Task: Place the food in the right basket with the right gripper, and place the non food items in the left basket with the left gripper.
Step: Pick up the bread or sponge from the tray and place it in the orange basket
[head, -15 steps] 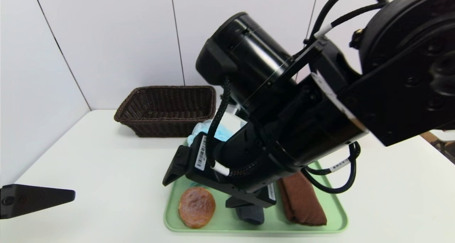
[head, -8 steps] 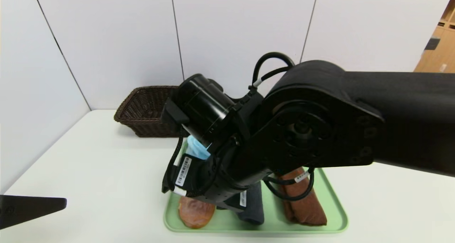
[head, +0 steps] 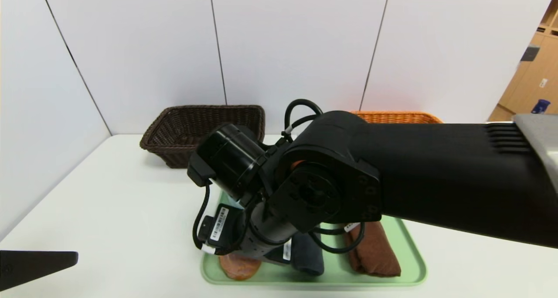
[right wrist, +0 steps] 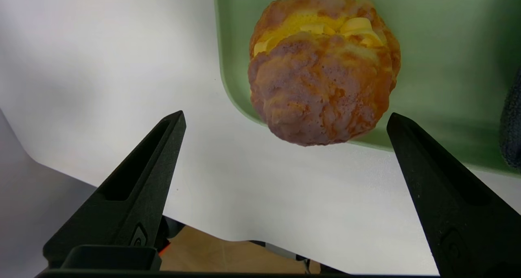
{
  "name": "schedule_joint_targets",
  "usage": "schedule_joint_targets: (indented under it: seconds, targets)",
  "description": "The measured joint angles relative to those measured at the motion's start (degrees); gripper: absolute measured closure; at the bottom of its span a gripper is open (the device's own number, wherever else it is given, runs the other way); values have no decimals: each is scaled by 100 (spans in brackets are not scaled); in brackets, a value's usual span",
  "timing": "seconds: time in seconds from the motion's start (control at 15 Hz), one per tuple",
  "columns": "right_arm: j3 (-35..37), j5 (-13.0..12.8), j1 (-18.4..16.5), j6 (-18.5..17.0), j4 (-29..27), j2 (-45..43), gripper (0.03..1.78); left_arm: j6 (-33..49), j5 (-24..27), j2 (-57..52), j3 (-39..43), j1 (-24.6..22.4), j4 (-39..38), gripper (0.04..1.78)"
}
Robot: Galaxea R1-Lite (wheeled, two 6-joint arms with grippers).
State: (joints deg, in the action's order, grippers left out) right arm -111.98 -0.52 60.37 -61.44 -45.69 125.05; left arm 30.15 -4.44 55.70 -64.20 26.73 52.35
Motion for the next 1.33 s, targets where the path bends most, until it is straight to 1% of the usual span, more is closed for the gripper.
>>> schedule_joint_targets:
  seconds: [0.2, 0.33, 0.4, 0.87, 1.0, 1.2, 1.33]
  targets:
    - [0, -21, 0, 23, 7, 69, 10, -2, 0, -16, 4, -6, -9, 13]
    - [0, -184, 0, 39, 16, 119, 10, -2, 0, -29, 20, -4, -9, 13]
    - [0, -208, 0, 44, 22, 144, 10, -2, 6, -35, 33, -4, -9, 13]
    - [0, -305, -6, 107, 18, 297, 10, -2, 6, -49, 74, -2, -20, 13]
    - [0, -429, -6, 146, 22, 332, 10, 0, 11, -49, 74, -2, -17, 13]
    - [0, -435, -9, 194, 21, 364, 57, -9, 11, -61, 74, -2, -17, 13]
    - [0, -410, -12, 194, 22, 367, 80, -9, 9, -85, 77, -2, -12, 13]
